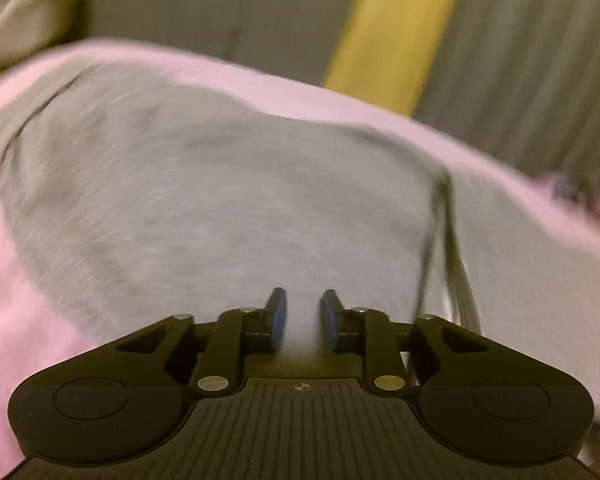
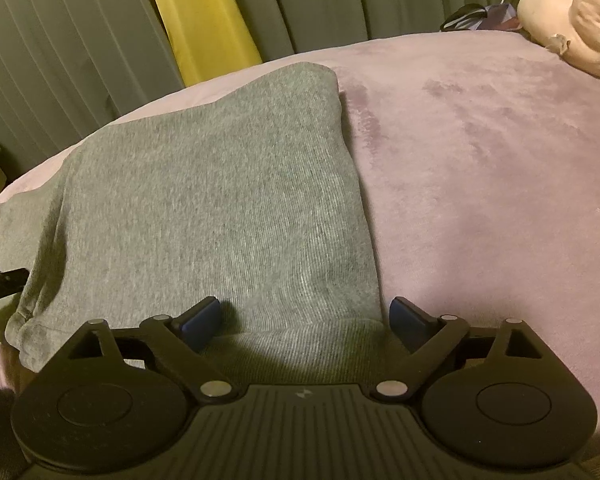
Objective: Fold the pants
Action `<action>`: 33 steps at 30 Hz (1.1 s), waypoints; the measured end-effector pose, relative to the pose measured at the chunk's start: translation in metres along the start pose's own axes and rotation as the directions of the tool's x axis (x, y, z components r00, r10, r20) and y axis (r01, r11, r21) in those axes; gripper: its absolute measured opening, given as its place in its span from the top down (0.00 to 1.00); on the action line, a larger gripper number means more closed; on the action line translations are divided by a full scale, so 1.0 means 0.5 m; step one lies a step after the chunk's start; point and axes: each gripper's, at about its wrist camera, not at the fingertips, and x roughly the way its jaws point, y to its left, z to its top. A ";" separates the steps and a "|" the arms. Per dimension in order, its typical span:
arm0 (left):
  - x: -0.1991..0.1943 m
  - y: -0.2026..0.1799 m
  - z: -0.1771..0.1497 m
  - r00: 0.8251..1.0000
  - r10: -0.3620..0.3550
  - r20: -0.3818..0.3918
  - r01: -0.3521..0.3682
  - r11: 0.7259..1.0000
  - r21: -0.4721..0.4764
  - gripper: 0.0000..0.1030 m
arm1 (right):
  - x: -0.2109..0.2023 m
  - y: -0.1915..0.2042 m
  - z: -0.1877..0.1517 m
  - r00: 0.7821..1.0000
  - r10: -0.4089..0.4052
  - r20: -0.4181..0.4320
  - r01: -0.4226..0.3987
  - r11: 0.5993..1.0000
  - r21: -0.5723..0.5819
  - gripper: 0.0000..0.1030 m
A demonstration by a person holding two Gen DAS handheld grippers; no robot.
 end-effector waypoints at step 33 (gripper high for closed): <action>-0.029 -0.047 -0.042 0.970 -0.230 -0.083 0.235 0.970 0.055 0.26 | 0.009 0.010 -0.004 1.000 -0.012 -0.005 0.012 1.000 -0.016 0.04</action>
